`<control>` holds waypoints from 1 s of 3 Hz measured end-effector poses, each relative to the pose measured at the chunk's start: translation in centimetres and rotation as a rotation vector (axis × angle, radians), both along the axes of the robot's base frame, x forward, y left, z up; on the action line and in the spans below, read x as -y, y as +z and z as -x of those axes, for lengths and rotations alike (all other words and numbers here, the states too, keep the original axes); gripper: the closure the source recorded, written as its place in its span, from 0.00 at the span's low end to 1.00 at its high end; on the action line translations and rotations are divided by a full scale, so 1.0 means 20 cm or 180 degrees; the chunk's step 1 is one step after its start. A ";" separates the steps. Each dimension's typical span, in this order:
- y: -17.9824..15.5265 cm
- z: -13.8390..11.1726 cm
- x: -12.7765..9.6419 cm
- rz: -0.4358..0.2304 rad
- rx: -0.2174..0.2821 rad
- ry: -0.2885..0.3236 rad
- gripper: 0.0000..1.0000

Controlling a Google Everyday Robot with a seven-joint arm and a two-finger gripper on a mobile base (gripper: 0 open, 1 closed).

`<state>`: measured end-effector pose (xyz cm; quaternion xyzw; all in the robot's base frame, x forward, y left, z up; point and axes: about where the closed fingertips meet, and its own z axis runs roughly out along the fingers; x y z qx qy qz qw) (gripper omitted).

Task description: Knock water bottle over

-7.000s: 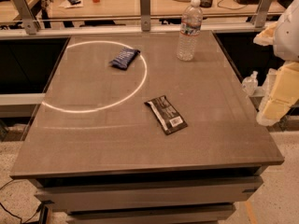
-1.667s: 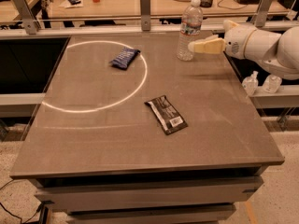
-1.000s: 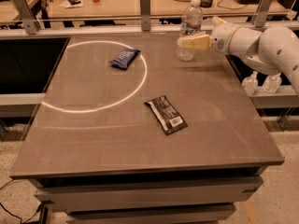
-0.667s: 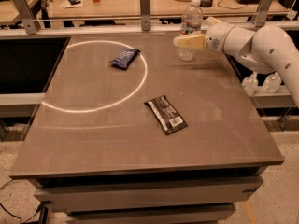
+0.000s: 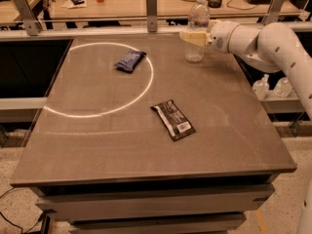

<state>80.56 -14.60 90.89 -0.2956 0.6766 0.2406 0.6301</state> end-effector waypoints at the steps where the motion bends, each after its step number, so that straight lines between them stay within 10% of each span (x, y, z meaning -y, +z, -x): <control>1: 0.03 0.00 0.02 0.0031 -0.0041 0.0010 0.62; 3: 0.36 0.09 0.05 0.0113 0.0477 0.0347 1.00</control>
Offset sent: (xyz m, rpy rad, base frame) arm -0.0164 -0.0234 0.0785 -0.0315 -0.1289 0.0816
